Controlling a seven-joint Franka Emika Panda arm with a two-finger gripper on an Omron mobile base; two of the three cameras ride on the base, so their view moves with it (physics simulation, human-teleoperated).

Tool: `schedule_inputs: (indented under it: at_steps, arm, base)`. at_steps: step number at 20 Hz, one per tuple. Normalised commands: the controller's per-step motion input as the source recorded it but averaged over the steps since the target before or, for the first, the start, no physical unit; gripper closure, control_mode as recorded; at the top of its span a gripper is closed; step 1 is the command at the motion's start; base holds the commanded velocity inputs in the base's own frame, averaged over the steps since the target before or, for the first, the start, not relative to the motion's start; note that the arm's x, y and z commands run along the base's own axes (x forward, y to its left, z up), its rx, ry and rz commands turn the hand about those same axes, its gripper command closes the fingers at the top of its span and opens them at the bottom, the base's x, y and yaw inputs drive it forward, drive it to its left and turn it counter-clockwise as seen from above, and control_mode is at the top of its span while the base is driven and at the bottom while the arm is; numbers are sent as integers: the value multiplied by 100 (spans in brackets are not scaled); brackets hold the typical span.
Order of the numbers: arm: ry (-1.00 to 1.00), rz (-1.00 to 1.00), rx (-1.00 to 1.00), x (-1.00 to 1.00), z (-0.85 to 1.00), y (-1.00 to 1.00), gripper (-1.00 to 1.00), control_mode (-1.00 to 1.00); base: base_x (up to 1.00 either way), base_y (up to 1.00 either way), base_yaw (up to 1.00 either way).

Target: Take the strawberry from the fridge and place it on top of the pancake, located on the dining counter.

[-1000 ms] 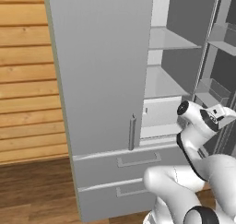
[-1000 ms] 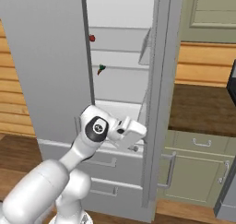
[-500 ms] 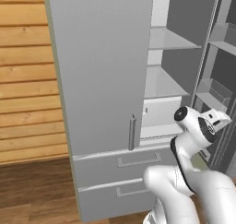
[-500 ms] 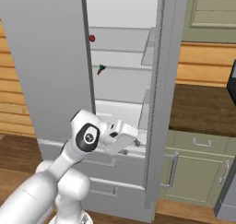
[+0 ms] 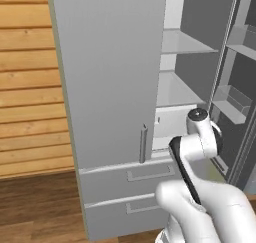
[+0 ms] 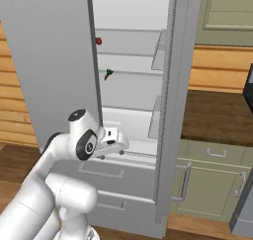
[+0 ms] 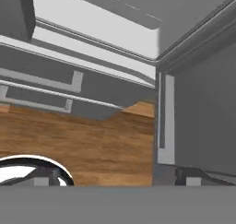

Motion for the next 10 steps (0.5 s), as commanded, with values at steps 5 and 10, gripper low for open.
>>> schedule_inputs:
  at_steps: [5, 10]
  arm:
    - [3, 23, 61, 92, -6, 96, -100, -100]
    - [-16, -40, 30, 28, 32, 80, -100, -100]
  base:
    - [0, 0, 0]
    - [0, 0, 0]
